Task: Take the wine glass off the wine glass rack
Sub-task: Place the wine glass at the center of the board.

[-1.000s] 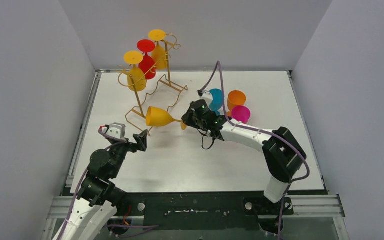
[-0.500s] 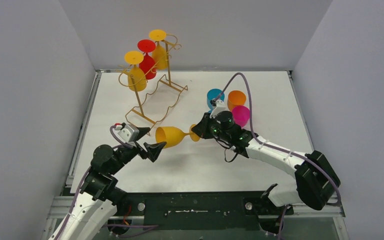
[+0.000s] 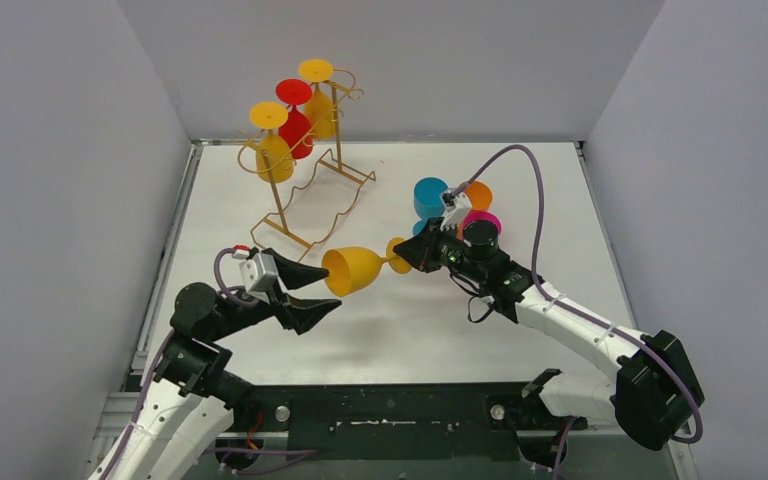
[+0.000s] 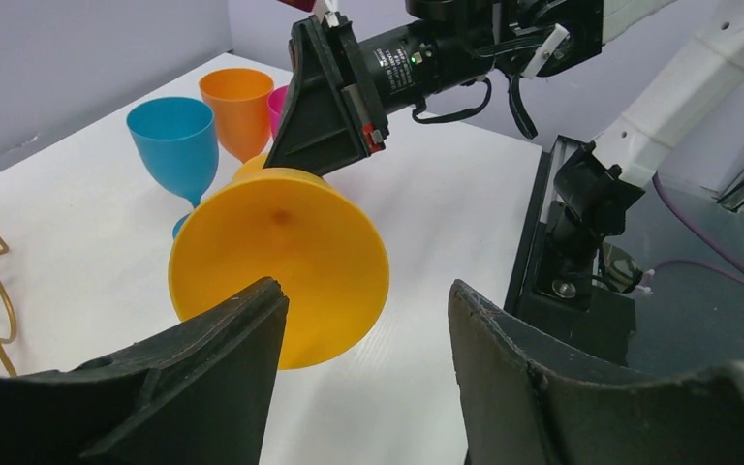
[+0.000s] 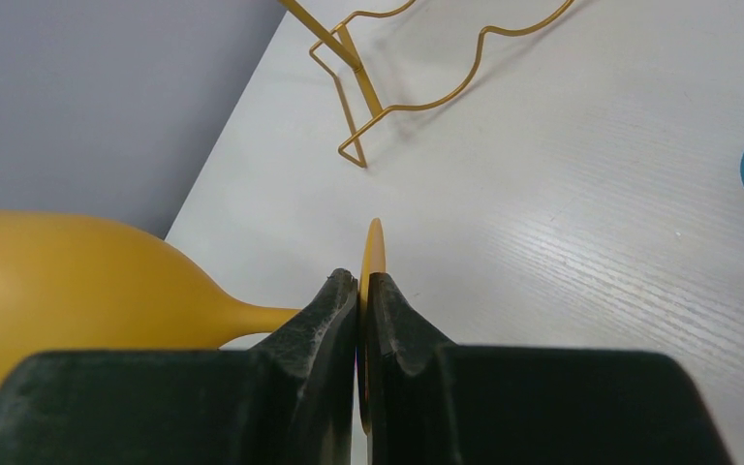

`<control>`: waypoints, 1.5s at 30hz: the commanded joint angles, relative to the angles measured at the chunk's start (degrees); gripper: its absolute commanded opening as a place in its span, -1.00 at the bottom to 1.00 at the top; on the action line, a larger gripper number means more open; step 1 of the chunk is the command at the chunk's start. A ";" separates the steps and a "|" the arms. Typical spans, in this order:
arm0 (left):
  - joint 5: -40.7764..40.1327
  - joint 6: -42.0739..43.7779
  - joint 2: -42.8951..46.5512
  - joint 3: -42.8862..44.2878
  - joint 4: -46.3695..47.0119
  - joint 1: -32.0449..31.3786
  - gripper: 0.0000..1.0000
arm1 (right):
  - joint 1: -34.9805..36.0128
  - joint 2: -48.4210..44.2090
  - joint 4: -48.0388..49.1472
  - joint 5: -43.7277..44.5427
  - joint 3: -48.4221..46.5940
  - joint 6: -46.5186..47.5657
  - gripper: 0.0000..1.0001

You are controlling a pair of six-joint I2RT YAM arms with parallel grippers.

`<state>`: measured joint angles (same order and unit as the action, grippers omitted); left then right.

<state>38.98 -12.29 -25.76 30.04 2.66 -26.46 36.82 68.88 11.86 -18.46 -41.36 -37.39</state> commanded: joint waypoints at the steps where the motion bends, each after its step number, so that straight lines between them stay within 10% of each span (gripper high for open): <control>1: 4.14 -3.55 -1.41 2.64 4.18 0.32 0.18 | 0.05 -1.11 3.96 -0.64 0.26 -1.53 -1.00; 26: -7.36 0.79 -14.40 8.09 -2.53 -7.25 -0.28 | 2.89 2.93 -2.63 2.02 -4.66 -4.77 -1.00; 37: -12.01 2.49 -16.00 12.51 -7.59 -10.06 -0.86 | 3.02 2.97 -1.49 1.67 -4.06 -6.47 -1.00; 45: -11.94 3.50 -16.74 15.21 -11.03 -10.15 -1.00 | 3.08 2.00 -2.79 1.23 -4.67 -5.88 -0.73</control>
<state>26.41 -9.78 -42.44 40.82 -7.42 -36.34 39.48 71.79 7.44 -16.43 -43.42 -44.14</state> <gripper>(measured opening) 0.018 0.098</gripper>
